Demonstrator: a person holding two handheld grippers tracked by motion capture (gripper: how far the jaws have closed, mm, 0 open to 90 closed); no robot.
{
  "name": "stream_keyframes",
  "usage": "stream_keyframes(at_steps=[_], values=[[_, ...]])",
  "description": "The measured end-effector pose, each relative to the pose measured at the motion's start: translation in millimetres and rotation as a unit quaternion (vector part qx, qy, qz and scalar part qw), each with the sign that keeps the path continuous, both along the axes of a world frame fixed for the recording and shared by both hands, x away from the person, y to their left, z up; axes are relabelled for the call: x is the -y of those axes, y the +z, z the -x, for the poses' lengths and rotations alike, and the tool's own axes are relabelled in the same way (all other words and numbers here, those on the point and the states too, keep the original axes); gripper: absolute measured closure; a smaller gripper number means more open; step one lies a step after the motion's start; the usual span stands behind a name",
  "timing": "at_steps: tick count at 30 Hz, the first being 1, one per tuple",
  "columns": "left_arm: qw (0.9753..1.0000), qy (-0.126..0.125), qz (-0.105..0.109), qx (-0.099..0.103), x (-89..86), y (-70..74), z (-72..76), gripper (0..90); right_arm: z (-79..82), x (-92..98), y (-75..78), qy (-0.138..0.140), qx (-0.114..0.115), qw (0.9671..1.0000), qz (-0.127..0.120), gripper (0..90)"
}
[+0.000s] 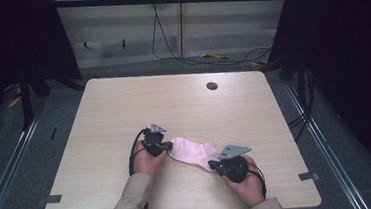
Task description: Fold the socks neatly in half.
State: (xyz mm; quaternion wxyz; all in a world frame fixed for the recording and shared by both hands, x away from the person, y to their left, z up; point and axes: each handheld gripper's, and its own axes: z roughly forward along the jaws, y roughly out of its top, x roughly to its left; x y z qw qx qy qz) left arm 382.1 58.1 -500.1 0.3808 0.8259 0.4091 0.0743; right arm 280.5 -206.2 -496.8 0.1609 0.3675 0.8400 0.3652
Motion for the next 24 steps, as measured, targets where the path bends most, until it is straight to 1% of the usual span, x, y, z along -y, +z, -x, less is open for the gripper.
stream_keyframes(at_steps=[3, 6, 8, 11, 13, 14, 16, 18, 19, 21, 22, 23, 24], values=[[1.0, 0.001, 0.005, 0.002, -2.0, 0.5, 3.0, 88.6, 0.4, -0.5, 1.4, -0.007, -0.007, 0.9999, 0.001, 90.0], [0.9999, 0.002, 0.011, 0.009, -3.9, 4.8, 4.5, 88.7, 0.9, -2.0, 3.7, -0.01, -0.002, 0.9999, 0.003, 90.0], [0.9998, -0.001, 0.015, 0.014, -3.5, 8.5, 5.0, 88.7, -0.1, -1.6, 5.1, -0.013, 0.005, 0.9999, -0.009, 90.0], [0.9998, -0.007, 0.009, 0.014, -2.2, 9.1, 3.9, 88.7, -2.6, -2.8, 8.9, -0.015, 0.011, 0.9993, -0.034, 90.0], [0.9998, -0.007, 0.01, 0.013, -1.1, 6.8, 2.9, 88.7, -4.9, -6.6, 11.3, -0.01, 0.015, 0.999, -0.04, 90.0], [0.9999, -0.009, 0.005, 0.012, -1.4, 6.4, 2.5, 88.7, -6.3, -9.4, 11.6, -0.006, 0.016, 0.999, -0.041, 90.0], [0.9999, -0.008, 0.009, 0.01, -0.5, 4.7, 2.4, 88.7, -10.3, -16.1, 11.6, 0.001, 0.011, 0.9988, -0.047, 90.0], [0.9999, -0.009, 0.008, 0.01, -0.7, 4.8, 2.1, 88.7, -14.8, -24.0, 11.4, 0.011, 0.012, 0.9988, -0.046, 90.0], [0.9999, -0.014, 0.005, 0.009, -1.0, 5.6, 1.7, 88.7, -17.1, -28.1, 11.3, 0.018, 0.012, 0.9987, -0.047, 90.0], [0.9998, -0.013, 0.008, 0.012, -1.3, 6.8, 1.3, 88.7, -22.4, -36.8, 10.2, 0.029, 0.01, 0.9987, -0.041, 90.0], [0.9998, -0.014, 0.006, 0.011, -1.7, 7.8, 1.4, 88.7, -25.0, -40.8, 8.6, 0.033, 0.012, 0.9988, -0.033, 90.0], [0.9998, -0.013, 0.01, 0.011, -1.8, 8.3, 1.7, 88.7, -27.4, -44.3, 5.4, 0.033, 0.008, 0.9992, -0.02, 90.0], [0.9997, -0.016, 0.01, 0.014, -2.8, 9.1, 1.6, 88.7, -29.7, -46.7, 0.7, 0.032, -0.002, 0.9994, -0.01, 90.0]])
